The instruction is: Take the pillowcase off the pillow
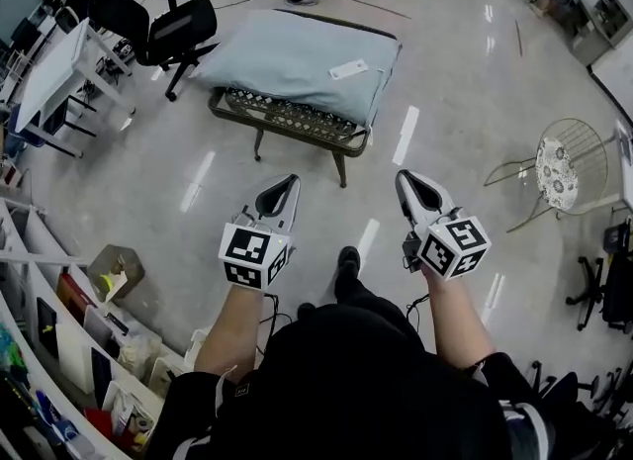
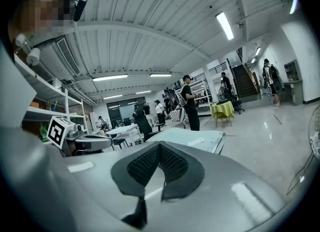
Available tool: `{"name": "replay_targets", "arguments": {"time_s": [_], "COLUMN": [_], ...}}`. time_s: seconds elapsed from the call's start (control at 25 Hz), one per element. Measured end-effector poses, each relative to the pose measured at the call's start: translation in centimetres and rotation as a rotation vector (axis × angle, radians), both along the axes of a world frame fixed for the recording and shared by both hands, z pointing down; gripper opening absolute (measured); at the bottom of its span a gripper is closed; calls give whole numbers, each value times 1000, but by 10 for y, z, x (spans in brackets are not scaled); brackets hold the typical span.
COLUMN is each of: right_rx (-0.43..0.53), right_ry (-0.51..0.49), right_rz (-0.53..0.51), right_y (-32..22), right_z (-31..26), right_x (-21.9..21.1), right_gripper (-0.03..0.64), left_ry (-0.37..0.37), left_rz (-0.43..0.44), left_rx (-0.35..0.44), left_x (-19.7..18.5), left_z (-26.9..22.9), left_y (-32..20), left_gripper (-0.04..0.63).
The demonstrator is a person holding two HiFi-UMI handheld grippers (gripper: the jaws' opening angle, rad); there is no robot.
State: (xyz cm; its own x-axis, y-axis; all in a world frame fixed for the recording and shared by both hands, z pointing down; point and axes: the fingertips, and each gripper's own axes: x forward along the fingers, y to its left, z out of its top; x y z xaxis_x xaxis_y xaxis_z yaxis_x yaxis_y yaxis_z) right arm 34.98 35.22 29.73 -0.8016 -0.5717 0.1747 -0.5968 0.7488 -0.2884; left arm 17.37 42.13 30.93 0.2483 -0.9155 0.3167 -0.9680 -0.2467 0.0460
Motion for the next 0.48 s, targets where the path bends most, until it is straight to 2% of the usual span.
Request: {"name": "replay_targets", "arguments": {"time_s": [0.2, 0.36, 0.48], "right_rx": [-26, -33, -44], "right_ry": [-7, -22, -42], "right_rz": [-22, -32, -26], "right_y": [-74, -119, -143], "right_z": [13, 11, 9], "right_x": [3, 3, -1], "right_gripper": [11, 11, 9], "left_ry": [-30, -106, -117], "left_rz": [0, 33, 34], "left_rx": [-26, -39, -50], "left_x": [13, 27, 29], "left_z": [3, 0, 3], "left_y": [-73, -116, -141], "left_gripper": [3, 3, 3]}}
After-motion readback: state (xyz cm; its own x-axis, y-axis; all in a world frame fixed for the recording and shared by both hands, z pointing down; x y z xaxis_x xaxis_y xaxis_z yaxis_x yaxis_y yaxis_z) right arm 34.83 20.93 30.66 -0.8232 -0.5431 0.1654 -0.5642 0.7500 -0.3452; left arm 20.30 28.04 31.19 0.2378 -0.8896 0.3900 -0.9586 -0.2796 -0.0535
